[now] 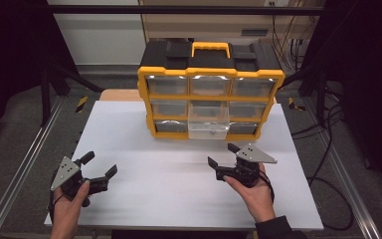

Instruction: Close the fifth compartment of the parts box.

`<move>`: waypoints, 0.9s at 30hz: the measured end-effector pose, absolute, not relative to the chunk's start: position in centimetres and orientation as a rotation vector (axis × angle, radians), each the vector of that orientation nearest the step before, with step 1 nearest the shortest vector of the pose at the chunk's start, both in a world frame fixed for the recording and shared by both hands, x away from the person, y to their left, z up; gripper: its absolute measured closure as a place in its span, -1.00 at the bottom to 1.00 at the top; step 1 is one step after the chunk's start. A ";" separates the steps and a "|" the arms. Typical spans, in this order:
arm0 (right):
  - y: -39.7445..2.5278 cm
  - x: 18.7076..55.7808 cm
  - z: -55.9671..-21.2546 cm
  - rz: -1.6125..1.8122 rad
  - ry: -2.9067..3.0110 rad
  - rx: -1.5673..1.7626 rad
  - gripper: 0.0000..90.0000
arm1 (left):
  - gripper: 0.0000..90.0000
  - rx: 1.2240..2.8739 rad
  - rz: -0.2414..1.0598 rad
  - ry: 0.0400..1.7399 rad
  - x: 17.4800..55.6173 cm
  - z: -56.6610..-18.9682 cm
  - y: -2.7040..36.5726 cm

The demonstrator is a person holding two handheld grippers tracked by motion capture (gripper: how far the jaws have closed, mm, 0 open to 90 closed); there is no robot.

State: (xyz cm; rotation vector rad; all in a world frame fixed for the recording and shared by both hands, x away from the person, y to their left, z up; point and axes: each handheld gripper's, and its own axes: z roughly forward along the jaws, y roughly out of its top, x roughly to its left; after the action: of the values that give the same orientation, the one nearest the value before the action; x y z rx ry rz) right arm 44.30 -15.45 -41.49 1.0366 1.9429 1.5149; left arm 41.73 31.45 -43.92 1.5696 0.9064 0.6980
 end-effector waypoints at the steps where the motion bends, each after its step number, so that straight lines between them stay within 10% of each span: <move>1: -15.4 44.3 -41.5 1.506 1.949 1.043 -0.58 | -0.96 1.569 0.698 0.907 41.7 -43.9 31.4; 27: -14.3 44.2 -42.7 1.437 1.986 1.030 0.65 | -0.96 1.562 0.704 0.899 41.7 -43.8 31.5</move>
State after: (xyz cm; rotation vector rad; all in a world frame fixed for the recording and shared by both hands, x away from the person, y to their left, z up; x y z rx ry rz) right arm 44.22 -14.32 -42.68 1.0301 1.9861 1.4373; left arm 41.68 31.46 -43.77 1.5616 0.8992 0.7036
